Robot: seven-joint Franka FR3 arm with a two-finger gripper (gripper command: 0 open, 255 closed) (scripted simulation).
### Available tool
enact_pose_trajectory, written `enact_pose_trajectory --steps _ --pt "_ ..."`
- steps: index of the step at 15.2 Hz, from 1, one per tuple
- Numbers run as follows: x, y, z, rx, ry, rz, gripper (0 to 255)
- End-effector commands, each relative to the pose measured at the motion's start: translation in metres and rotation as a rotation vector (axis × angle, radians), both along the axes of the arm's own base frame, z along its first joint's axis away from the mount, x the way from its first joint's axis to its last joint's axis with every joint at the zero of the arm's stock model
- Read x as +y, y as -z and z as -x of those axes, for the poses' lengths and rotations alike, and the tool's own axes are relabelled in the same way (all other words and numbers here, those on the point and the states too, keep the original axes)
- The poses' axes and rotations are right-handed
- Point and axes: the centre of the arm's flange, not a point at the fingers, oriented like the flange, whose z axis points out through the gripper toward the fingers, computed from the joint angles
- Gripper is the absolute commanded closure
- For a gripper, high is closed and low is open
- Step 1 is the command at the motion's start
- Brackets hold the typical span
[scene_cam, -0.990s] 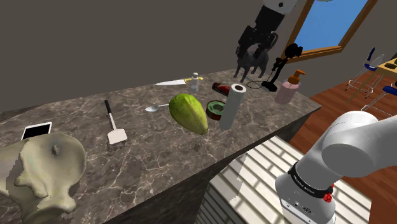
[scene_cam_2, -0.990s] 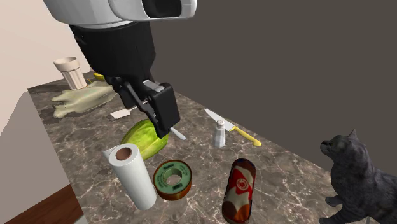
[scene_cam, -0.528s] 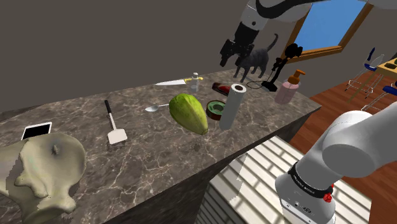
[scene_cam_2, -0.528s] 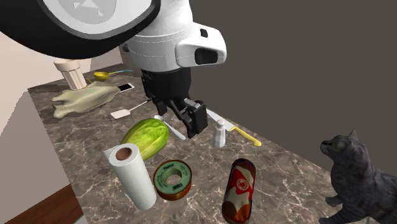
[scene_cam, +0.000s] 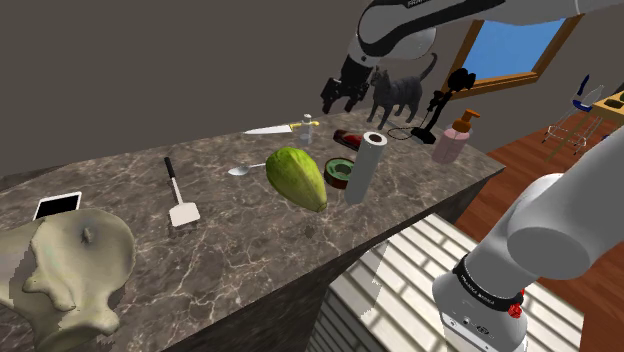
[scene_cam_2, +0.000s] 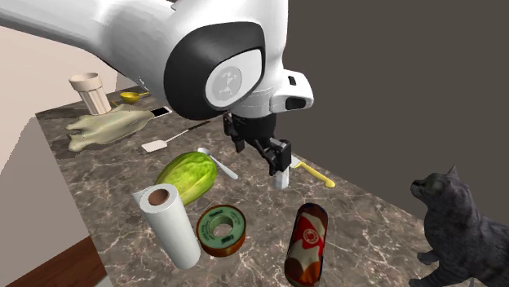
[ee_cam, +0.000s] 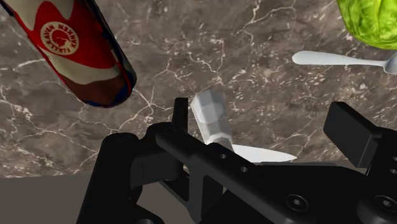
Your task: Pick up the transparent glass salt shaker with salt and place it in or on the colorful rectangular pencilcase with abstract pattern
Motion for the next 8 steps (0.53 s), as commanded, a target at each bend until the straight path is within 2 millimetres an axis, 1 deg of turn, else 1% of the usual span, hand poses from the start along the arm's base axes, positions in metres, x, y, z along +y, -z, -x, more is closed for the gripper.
enact_pose_trajectory --steps 1,8 --pt "-0.002 0.016 -0.020 -0.009 -0.001 0.003 0" --pt "-0.008 0.071 -0.091 -0.035 -0.007 0.011 0"
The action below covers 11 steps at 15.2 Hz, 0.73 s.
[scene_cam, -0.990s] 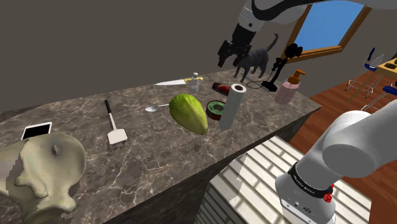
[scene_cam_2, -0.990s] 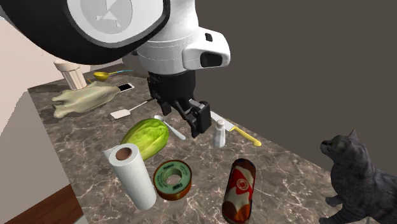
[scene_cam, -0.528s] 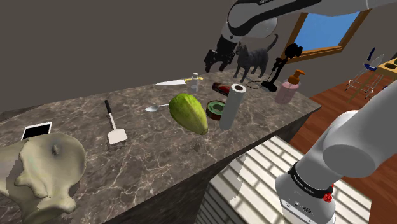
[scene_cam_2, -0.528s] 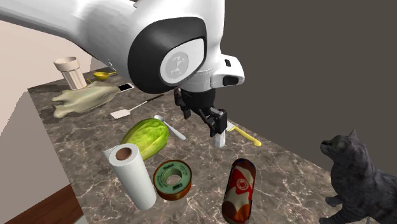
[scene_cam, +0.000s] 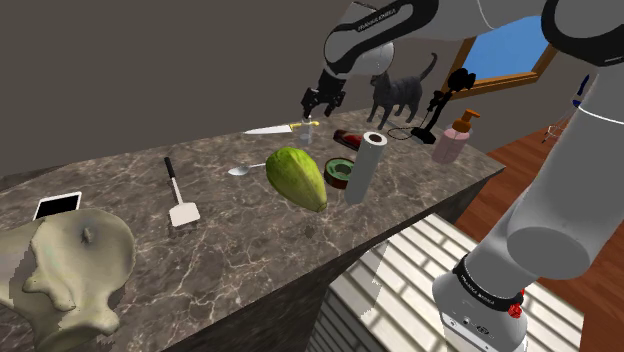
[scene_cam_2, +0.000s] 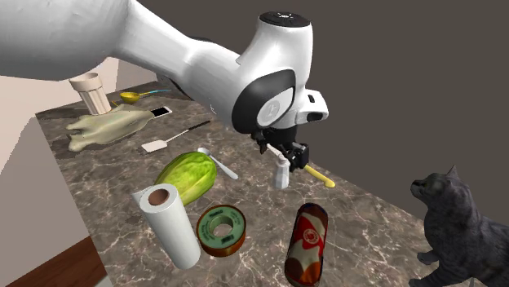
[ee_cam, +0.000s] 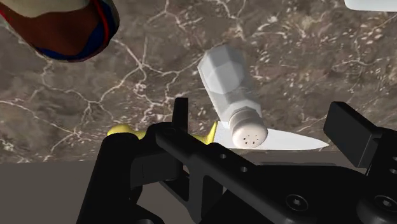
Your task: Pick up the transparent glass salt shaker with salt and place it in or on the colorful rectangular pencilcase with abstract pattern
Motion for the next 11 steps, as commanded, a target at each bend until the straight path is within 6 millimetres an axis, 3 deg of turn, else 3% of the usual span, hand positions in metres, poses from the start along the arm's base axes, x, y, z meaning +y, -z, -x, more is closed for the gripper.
enact_pose_trajectory --steps 1,8,11 --pt "-0.001 0.019 -0.016 -0.008 -0.002 0.002 0" --pt "0.003 0.054 -0.025 -0.008 -0.002 0.002 0" --pt "0.003 0.057 -0.026 -0.008 -0.002 0.002 0"
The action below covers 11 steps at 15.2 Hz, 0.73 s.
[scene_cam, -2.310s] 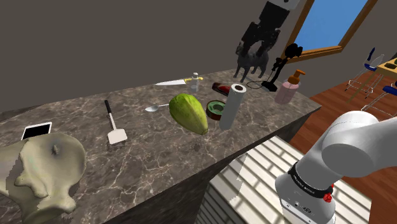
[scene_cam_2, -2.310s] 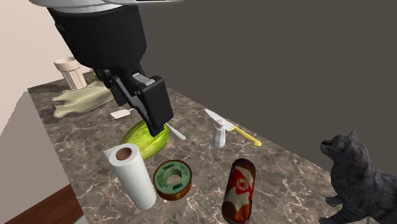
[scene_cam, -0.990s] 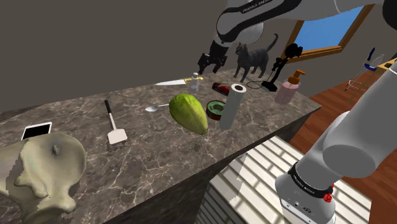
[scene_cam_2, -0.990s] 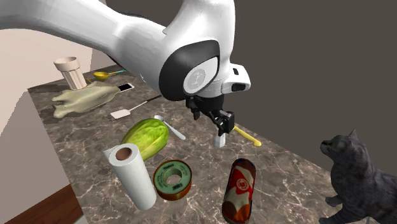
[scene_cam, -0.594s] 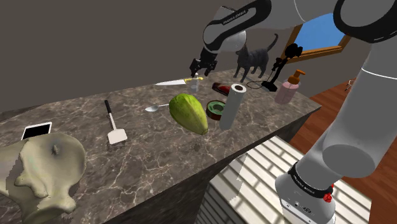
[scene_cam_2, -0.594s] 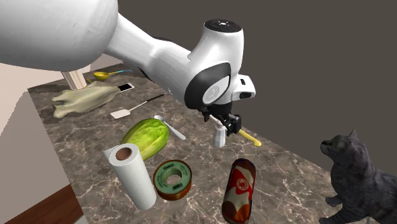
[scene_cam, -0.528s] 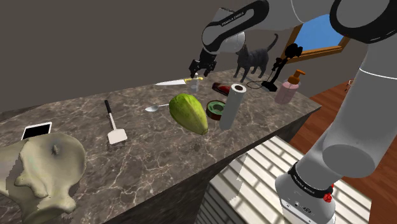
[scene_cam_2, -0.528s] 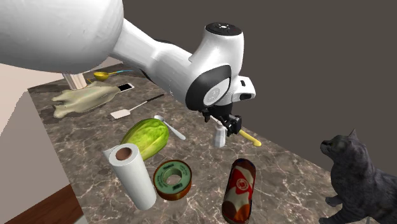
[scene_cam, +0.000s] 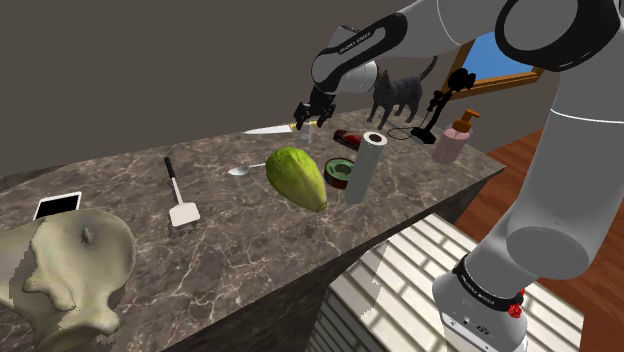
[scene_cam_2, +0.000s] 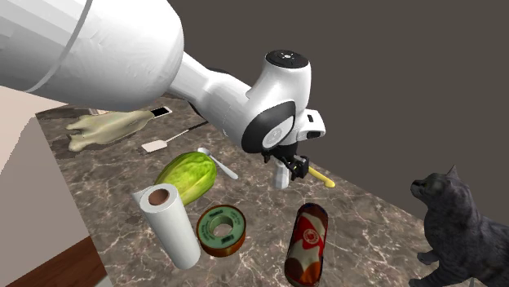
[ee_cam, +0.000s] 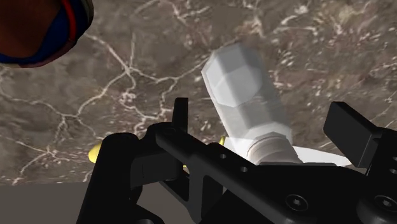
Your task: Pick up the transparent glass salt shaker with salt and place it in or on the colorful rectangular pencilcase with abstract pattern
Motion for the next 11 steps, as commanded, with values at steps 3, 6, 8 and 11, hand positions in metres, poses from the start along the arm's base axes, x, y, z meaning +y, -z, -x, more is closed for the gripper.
enact_pose_trajectory --steps 3,6,8,11 --pt "0.0003 0.0011 -0.0001 0.000 0.000 0.000 0" --pt "0.0003 0.0010 0.0000 0.000 0.000 0.000 0" --pt "0.0003 0.0010 0.0000 0.000 0.000 0.000 255" --pt "0.0003 0.0010 0.0001 0.000 0.000 0.000 255"
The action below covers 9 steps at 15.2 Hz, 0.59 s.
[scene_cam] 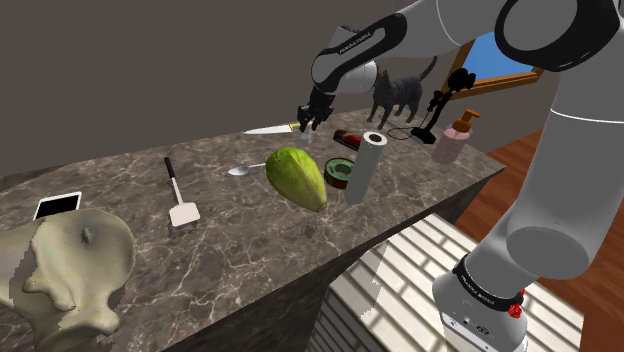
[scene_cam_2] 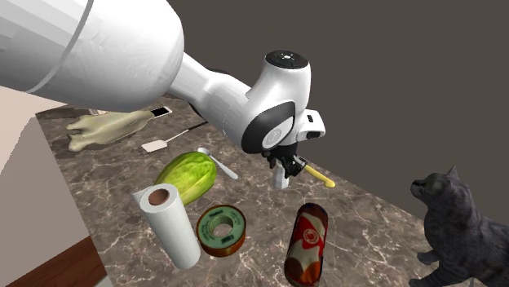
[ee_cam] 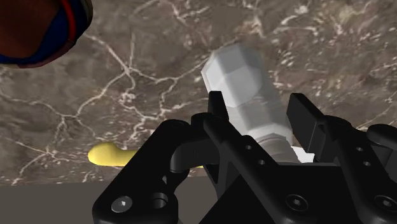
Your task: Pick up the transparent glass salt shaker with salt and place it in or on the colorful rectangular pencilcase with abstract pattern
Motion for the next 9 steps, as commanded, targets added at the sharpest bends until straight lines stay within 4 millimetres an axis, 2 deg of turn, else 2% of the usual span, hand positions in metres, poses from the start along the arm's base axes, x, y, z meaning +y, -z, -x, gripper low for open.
enact_pose_trajectory --steps 1,5,9 --pt "0.000 0.000 0.000 0.001 0.000 0.000 255" --pt "0.000 0.000 0.000 0.001 0.000 0.000 255" --pt "0.000 -0.021 0.000 0.001 0.000 0.000 255"
